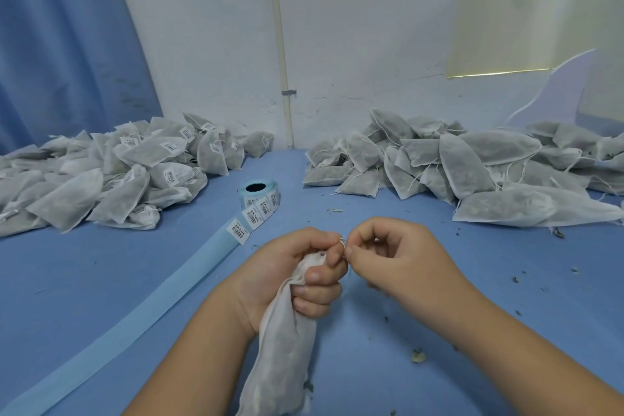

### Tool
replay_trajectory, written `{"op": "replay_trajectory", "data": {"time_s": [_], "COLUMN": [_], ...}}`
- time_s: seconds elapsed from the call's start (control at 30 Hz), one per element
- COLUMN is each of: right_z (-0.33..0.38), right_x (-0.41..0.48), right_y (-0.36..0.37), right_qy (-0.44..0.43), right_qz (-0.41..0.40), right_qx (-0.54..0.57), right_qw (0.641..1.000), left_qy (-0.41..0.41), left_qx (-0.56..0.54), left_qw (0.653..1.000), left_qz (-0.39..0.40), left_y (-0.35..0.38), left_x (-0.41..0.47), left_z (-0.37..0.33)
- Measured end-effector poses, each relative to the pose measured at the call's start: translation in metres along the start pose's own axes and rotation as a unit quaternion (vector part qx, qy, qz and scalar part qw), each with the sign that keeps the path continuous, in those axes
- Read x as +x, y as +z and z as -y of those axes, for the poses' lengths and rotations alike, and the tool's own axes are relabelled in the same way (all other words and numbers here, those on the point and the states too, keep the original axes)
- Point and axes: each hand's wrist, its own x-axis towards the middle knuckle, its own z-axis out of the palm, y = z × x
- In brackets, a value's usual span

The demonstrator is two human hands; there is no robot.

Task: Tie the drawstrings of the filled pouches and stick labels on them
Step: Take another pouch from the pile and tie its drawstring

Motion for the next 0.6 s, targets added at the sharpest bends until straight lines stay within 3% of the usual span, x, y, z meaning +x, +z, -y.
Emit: {"op": "replay_trajectory", "data": {"time_s": [0.4,0.6], "right_z": [-0.0049,-0.0069], "right_x": [0.0019,0.0044], "right_y": [-0.0008,-0.0058], "right_qy": [0.072,0.076], "right_qz": [0.056,0.090], "right_qx": [-0.020,0.002], "right_qw": [0.996,0.993], "left_qy": [-0.034,0.004], "left_qx": [0.098,0.164], "left_qw": [0.992,0.978], "left_qz": [-0.067,-0.125], "left_y": [0.0011,0.0033], "left_x": [-0.0013,-0.0058], "left_z": [0.0018,0.0010]}}
